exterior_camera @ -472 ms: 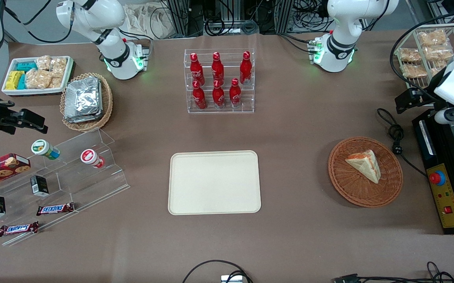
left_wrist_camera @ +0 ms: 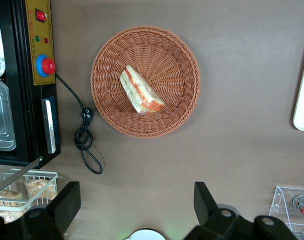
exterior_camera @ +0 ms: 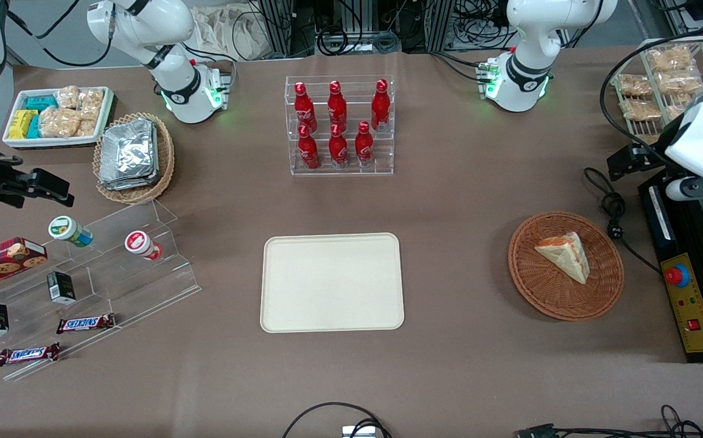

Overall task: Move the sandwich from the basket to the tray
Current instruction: 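Move the left gripper over the sandwich in the wicker basket, then lower the open left gripper around the wrapped sandwich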

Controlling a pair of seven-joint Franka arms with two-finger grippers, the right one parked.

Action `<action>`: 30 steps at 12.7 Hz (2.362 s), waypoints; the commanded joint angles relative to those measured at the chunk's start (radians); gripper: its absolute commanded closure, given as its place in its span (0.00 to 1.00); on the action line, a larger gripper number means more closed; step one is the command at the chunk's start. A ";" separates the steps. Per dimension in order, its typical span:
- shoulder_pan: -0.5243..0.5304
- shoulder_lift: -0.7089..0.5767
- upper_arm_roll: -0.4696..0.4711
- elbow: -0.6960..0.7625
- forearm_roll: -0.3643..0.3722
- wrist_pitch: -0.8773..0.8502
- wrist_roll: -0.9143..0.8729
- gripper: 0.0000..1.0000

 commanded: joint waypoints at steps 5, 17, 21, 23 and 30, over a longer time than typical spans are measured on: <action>0.006 0.006 0.010 -0.167 0.014 0.175 -0.256 0.00; 0.084 -0.002 0.019 -0.652 0.011 0.829 -0.503 0.00; 0.085 0.041 0.019 -0.706 0.008 0.966 -0.576 0.00; 0.085 0.062 0.019 -0.727 0.008 1.028 -0.618 0.00; 0.085 0.147 0.019 -0.790 0.008 1.220 -0.676 0.00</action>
